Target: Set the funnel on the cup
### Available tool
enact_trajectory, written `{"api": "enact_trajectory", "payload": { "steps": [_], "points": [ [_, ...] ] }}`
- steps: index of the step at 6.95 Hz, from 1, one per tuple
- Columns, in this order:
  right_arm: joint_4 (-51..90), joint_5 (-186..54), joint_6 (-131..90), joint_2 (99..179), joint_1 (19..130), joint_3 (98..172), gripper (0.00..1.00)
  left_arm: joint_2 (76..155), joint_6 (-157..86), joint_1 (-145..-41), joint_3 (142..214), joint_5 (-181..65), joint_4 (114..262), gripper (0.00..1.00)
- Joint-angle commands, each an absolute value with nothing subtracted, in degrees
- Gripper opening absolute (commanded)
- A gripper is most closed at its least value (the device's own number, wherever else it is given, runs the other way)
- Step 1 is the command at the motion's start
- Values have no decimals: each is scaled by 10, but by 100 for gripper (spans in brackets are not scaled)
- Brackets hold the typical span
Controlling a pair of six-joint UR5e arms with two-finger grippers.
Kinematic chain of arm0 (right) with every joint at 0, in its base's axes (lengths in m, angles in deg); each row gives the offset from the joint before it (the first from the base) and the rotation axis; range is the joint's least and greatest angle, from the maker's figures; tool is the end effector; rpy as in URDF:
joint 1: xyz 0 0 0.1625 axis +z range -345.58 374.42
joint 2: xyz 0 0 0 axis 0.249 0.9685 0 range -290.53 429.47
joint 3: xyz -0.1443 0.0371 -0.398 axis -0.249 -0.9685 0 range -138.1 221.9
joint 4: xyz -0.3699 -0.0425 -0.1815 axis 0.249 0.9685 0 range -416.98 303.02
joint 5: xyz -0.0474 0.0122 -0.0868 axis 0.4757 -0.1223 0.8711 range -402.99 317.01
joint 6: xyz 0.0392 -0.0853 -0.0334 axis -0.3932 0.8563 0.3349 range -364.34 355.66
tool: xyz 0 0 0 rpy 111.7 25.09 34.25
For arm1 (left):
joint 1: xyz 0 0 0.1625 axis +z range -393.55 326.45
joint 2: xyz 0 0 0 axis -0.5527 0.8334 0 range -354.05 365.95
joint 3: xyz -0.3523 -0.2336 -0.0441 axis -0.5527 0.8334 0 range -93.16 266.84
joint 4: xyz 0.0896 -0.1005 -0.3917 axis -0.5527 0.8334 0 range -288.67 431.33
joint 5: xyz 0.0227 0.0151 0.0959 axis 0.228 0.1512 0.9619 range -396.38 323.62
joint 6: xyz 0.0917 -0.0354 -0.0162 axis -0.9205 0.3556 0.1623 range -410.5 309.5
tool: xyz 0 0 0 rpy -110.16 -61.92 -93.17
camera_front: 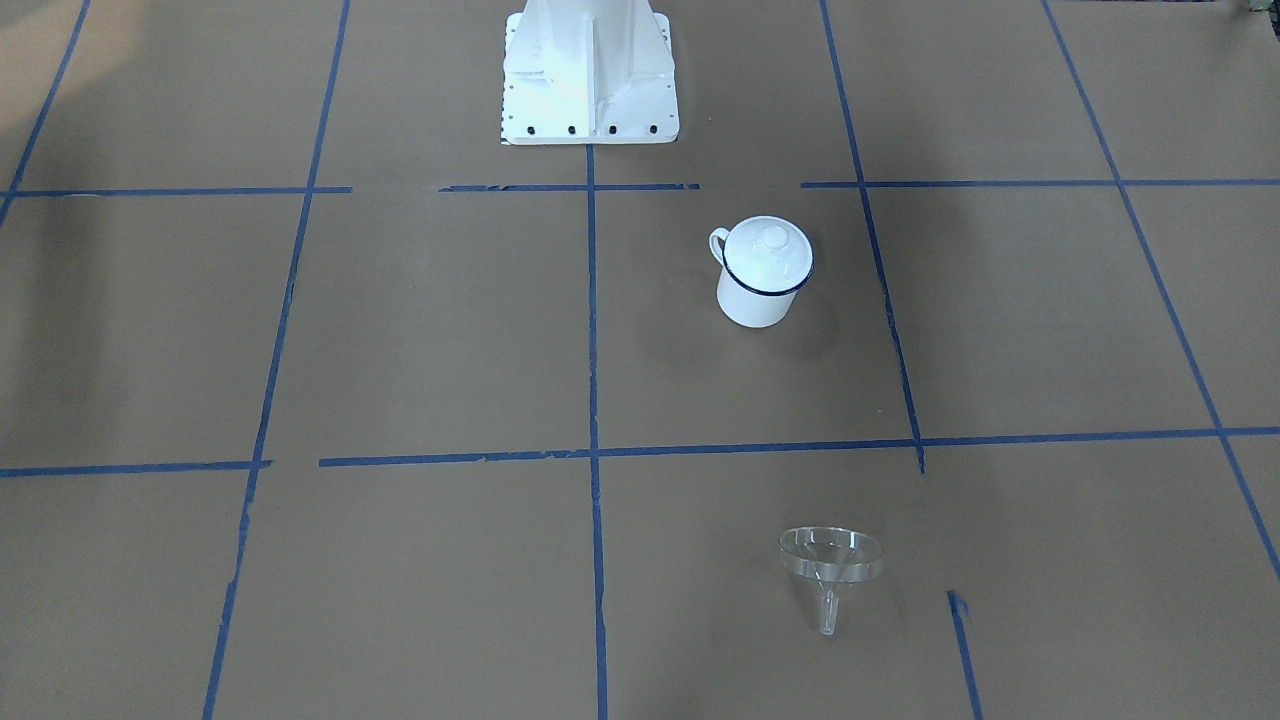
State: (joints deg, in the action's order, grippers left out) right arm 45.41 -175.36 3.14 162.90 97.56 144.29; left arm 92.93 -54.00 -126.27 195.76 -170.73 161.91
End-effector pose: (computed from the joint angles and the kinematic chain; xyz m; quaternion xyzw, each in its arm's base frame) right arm 0.0111 -0.4617 0.6051 -0.0261 -0.3613 -0.1056 0.9261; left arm -0.0858 -0.4670 0.5196 0.1528 0.3658 0.0603 0.9161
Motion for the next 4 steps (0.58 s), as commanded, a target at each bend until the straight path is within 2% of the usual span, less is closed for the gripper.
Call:
{"api": "enact_trajectory", "payload": {
  "steps": [1, 4],
  "points": [
    [454, -1754, 31, 1629, 976, 1442, 100, 943, -544, -1274, 1962, -1711, 1661, 100],
    [454, -1754, 31, 1629, 976, 1443, 100, 961, -449, -1240, 1967, -1711, 1685, 100]
  ]
}}
